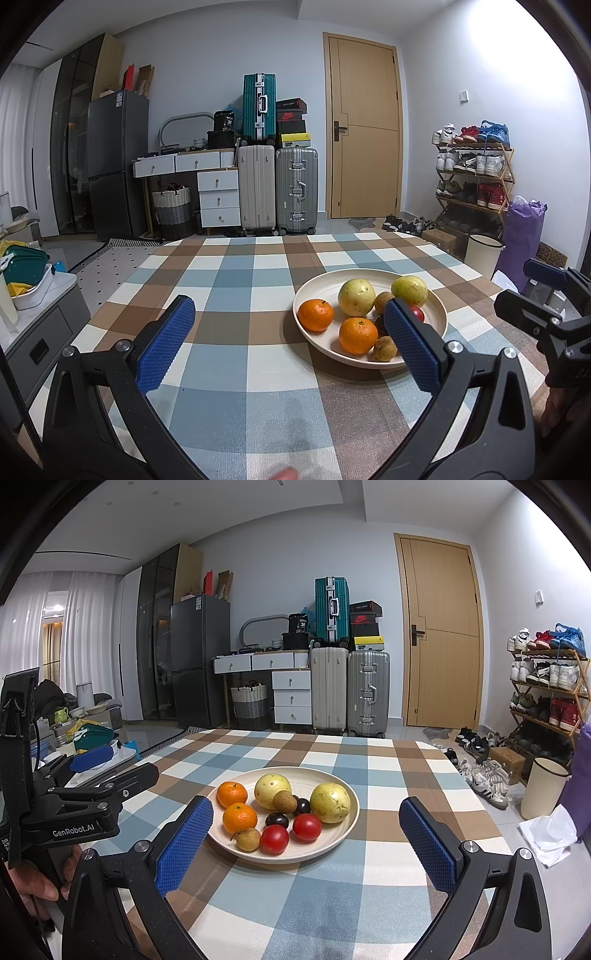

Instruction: Organize fruits

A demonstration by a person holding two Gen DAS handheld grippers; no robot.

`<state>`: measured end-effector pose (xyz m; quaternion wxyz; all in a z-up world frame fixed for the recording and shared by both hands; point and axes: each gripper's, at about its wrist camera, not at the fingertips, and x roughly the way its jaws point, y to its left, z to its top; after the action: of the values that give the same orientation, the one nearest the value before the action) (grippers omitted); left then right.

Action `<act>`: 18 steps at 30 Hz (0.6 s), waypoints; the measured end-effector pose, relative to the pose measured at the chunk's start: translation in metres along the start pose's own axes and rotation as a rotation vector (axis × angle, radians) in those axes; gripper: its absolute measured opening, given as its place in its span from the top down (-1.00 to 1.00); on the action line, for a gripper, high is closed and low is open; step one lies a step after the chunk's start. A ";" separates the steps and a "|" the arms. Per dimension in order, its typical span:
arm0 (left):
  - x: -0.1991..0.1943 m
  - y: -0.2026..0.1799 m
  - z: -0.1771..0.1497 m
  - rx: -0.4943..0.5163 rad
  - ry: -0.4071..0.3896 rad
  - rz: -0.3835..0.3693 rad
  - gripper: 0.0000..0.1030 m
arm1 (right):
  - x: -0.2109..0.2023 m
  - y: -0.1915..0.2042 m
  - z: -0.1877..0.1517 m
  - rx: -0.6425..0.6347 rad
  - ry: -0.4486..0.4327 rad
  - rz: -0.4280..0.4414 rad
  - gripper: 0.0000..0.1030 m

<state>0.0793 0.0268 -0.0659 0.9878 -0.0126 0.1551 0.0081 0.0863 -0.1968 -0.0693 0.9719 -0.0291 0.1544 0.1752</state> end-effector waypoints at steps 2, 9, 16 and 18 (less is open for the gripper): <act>0.000 0.000 0.000 0.000 0.000 0.000 -0.98 | 0.000 0.000 0.000 0.000 0.000 0.000 -0.99; -0.001 0.000 0.001 0.000 0.000 0.000 -0.98 | 0.000 0.000 0.000 0.000 0.000 0.000 -0.99; 0.000 0.000 0.000 0.000 0.000 0.000 -0.98 | 0.000 0.000 0.000 0.000 0.000 0.000 -0.99; 0.000 0.000 0.000 0.000 0.000 0.000 -0.98 | 0.000 0.000 0.000 0.000 0.000 0.000 -0.99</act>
<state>0.0791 0.0270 -0.0655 0.9878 -0.0127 0.1552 0.0081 0.0865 -0.1972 -0.0694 0.9719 -0.0292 0.1546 0.1752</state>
